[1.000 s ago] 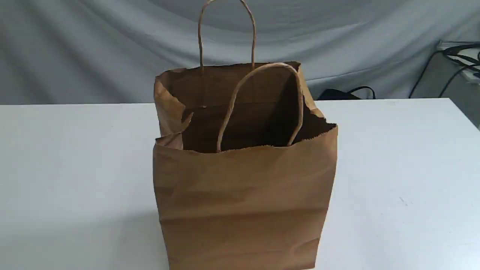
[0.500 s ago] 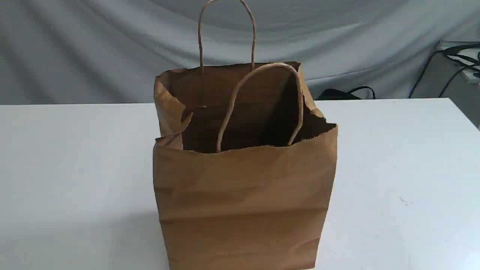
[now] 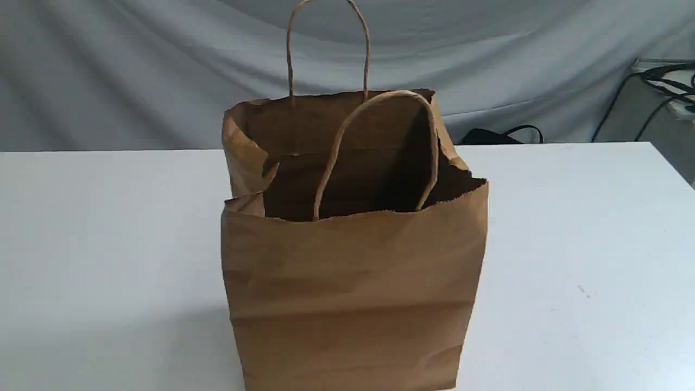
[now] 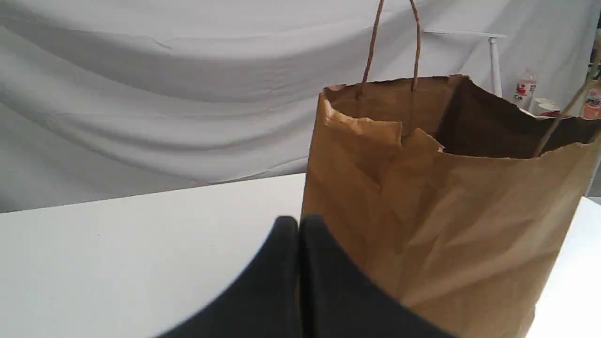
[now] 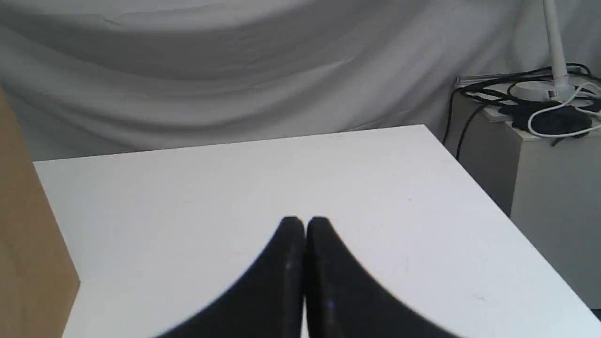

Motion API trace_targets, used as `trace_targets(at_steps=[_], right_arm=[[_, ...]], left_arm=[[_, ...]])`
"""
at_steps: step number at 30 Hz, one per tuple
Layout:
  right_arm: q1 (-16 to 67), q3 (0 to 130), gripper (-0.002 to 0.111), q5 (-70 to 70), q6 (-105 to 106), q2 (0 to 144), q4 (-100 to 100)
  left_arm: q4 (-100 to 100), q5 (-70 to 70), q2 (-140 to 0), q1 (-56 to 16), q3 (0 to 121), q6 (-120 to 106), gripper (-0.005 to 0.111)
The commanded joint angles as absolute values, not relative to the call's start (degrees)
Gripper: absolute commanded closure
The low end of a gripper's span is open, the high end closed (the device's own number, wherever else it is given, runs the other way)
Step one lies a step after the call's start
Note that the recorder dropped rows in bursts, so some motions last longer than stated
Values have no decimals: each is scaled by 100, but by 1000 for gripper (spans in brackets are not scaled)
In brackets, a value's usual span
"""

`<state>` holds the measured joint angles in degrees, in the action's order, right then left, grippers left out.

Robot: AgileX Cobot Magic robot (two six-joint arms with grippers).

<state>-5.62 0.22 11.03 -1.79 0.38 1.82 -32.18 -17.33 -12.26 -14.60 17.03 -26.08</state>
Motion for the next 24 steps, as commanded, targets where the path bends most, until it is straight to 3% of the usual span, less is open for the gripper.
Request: trace_targets(at_steps=[1, 13, 24], right_arm=[[-600, 0, 108, 1123, -159, 0, 213], [-600, 0, 108, 1123, -185, 0, 213], [-600, 0, 108, 1123, -164, 0, 213]], left_arm=[[-3241, -1670, -1197, -1475, 1671, -2566, 107], [-3241, -1684, -1144, -1448, 1671, -2566, 107], [-3097, -1622, -242, -249, 1267, -2616, 107]])
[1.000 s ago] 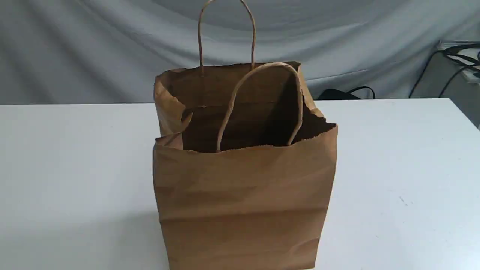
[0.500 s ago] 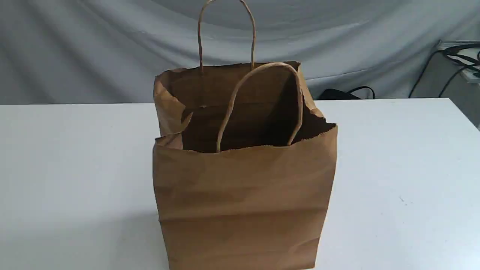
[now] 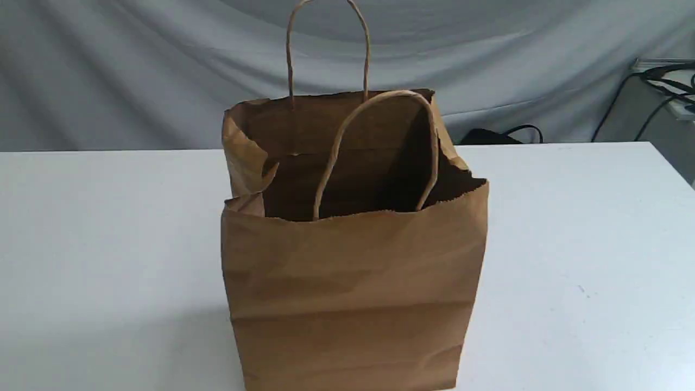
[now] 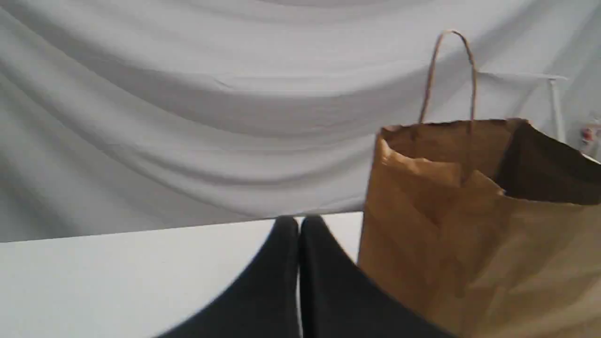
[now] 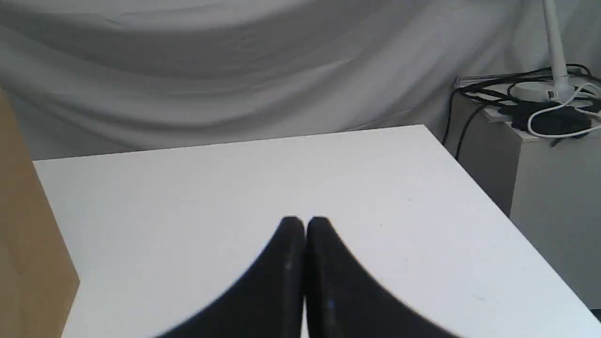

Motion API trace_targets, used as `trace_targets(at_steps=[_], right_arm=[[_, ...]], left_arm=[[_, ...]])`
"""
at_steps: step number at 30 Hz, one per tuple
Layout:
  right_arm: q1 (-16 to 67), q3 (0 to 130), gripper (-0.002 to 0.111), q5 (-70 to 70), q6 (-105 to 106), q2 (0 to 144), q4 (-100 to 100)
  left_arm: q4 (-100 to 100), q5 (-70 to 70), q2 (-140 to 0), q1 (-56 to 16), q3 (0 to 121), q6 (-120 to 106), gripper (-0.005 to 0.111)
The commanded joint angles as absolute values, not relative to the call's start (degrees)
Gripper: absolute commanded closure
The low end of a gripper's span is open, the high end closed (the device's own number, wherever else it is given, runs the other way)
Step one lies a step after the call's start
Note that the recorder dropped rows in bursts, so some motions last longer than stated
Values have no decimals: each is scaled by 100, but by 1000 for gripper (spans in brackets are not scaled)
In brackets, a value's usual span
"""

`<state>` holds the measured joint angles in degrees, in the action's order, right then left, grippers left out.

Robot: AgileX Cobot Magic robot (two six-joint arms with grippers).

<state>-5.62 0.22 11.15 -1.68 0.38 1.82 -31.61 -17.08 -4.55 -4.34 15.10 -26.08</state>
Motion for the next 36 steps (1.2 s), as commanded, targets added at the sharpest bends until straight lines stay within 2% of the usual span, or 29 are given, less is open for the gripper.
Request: trace_targets(at_steps=[1, 11, 22, 29, 36], right_arm=[[-600, 0, 108, 1123, -164, 0, 213], [-600, 0, 108, 1123, -164, 0, 213], [-600, 0, 108, 1123, -185, 0, 213], [-600, 0, 108, 1123, -185, 0, 213], [-600, 0, 108, 1123, -161, 0, 213]], left_arm=[[-3097, -1548, -133, -171, 1113, -2616, 107], [-3096, -790, 0, 174, 14, -2616, 107], [-3019, -202, 0, 174, 0, -2711, 107], [-302, -201, 0, 174, 0, -405, 107], [-218, -368, 0, 174, 0, -497, 107]])
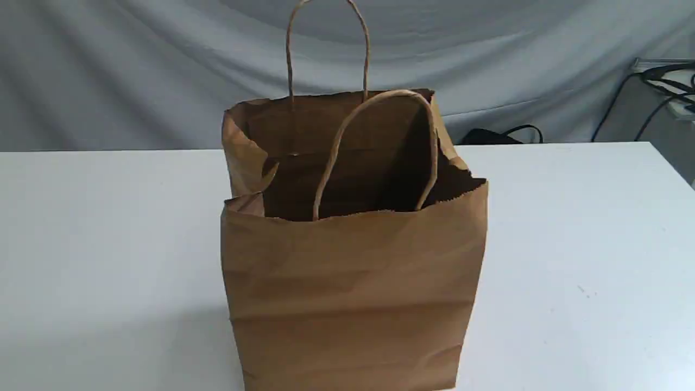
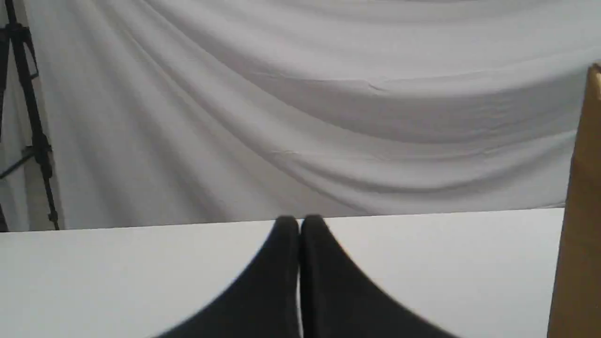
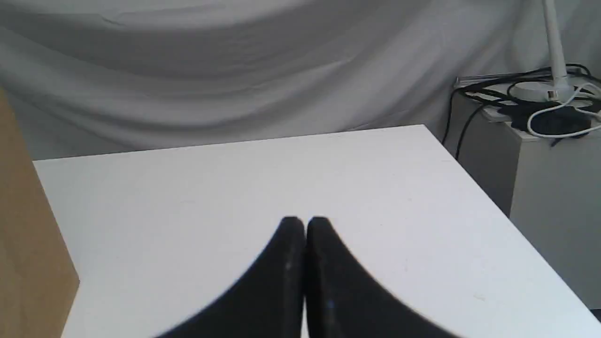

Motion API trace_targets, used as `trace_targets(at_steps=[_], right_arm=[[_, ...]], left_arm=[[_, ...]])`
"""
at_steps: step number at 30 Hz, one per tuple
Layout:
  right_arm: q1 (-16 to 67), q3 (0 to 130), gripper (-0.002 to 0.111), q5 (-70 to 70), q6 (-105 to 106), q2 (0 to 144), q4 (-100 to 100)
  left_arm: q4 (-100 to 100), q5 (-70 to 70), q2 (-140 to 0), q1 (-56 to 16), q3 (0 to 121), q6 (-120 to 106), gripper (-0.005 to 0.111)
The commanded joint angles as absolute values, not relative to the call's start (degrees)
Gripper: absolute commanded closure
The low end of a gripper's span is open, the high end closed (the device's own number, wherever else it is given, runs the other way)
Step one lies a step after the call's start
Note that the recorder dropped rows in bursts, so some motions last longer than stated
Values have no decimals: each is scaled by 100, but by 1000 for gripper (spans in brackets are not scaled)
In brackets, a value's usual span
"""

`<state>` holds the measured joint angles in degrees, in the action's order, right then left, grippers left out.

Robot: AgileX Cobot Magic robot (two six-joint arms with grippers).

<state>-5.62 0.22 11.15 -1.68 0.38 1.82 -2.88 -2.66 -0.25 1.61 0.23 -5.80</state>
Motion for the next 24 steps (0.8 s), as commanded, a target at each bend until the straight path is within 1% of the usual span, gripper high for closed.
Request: trace_targets(at_steps=[1, 24], right_arm=[[-600, 0, 108, 1123, -161, 0, 213], [-600, 0, 108, 1123, -190, 0, 213]], left_arm=[[-218, -424, 0, 174, 0, -487, 107], [-244, -493, 0, 174, 0, -476, 107]])
